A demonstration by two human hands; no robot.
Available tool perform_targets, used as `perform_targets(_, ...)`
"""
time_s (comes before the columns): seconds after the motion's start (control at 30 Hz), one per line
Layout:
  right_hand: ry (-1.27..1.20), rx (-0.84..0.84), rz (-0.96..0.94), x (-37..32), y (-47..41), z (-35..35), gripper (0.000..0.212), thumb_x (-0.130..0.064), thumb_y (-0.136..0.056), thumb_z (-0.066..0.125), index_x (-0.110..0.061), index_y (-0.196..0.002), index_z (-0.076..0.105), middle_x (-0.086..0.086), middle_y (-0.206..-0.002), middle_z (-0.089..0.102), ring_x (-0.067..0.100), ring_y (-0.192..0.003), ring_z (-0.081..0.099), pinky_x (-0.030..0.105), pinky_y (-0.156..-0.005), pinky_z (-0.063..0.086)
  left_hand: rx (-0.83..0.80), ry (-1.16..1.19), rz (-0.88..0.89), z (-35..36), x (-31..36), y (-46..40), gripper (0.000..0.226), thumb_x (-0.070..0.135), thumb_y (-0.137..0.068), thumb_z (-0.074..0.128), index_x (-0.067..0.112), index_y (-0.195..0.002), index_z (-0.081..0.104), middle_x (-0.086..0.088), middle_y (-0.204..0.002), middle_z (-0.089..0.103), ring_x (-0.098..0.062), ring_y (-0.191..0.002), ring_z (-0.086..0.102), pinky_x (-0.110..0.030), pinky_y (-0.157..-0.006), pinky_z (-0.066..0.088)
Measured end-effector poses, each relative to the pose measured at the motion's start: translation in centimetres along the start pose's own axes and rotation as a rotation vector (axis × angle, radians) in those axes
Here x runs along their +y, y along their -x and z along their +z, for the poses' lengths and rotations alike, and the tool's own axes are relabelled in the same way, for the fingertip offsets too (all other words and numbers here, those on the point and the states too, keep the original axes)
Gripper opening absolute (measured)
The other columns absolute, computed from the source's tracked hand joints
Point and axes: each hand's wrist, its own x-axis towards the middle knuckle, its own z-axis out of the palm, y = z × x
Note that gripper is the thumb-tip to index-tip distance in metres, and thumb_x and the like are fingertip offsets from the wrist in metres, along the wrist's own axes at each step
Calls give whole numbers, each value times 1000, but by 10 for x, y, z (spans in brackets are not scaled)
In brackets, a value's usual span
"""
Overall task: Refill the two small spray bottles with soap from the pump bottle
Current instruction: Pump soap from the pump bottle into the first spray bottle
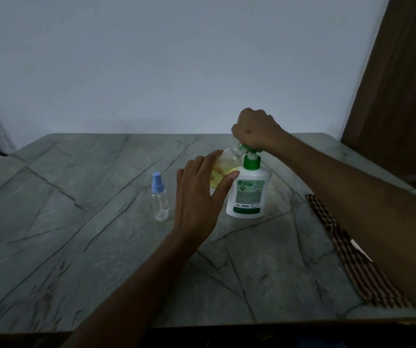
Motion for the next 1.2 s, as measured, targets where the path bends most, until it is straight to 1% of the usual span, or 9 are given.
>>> perform_targets(0.1,-26,5,29,0,-2,4,28,-16,-93,52,-12,-68,41,5,-71,51,22,-64,47,30,-57,35,9,-6,13,0,1,0,47,47,-97,58,18,-133,58,-2,-120,64,1,-105,40,-24,-92,28)
perform_targets(0.23,-36,-13,58,4,1,8,29,-18,-96,52,-12,-69,43,5,-73,51,19,-62,46,30,-56,35,-20,-22,27,0,-2,2,47,45,-97,59,17,-134,58,-2,-121,63,-3,-108,42,-14,-91,24)
perform_targets(0.37,22,2,0,0,2,-1,28,-17,-94,53,-12,-69,42,5,-72,51,19,-61,46,28,-54,34,-11,-9,17,2,-4,0,45,47,-97,59,21,-135,56,2,-119,63,2,-105,40,-17,-92,27)
perform_targets(0.5,-39,-8,31,2,-1,4,27,-17,-94,52,-11,-69,44,6,-73,54,21,-63,49,31,-60,39,-1,0,7,5,-6,0,45,48,-97,58,22,-134,57,3,-120,63,6,-103,37,-24,-92,32)
perform_targets(0.6,-65,-21,63,6,0,11,26,-19,-94,52,-12,-71,45,6,-75,54,26,-71,55,32,-65,41,-18,-10,16,5,-7,2,48,50,-97,57,22,-135,57,1,-122,63,9,-104,33,-17,-91,29)
perform_targets(0.7,8,-2,10,2,4,3,28,-19,-96,52,-12,-69,44,6,-73,52,22,-65,51,30,-59,38,-6,-7,32,3,-5,2,47,49,-96,57,20,-134,57,1,-120,63,10,-103,32,-14,-91,26)
perform_targets(0.8,49,2,-28,-3,5,-5,28,-18,-96,51,-12,-70,43,5,-74,51,20,-64,49,31,-61,39,11,-3,20,3,-4,2,48,49,-96,57,20,-134,57,0,-121,64,9,-104,34,-15,-92,26)
perform_targets(1.0,4,-27,24,1,2,6,28,-19,-96,52,-12,-70,42,6,-75,50,21,-66,49,30,-57,36,3,-14,34,3,-2,1,47,45,-96,58,16,-133,58,-3,-119,64,-5,-107,44,-13,-91,24)
perform_targets(1.2,39,-1,-41,-2,3,-4,28,-19,-96,52,-13,-70,42,4,-74,50,19,-64,47,29,-56,35,2,-12,14,1,0,1,48,48,-97,57,19,-135,57,-2,-122,63,3,-105,39,-11,-92,24)
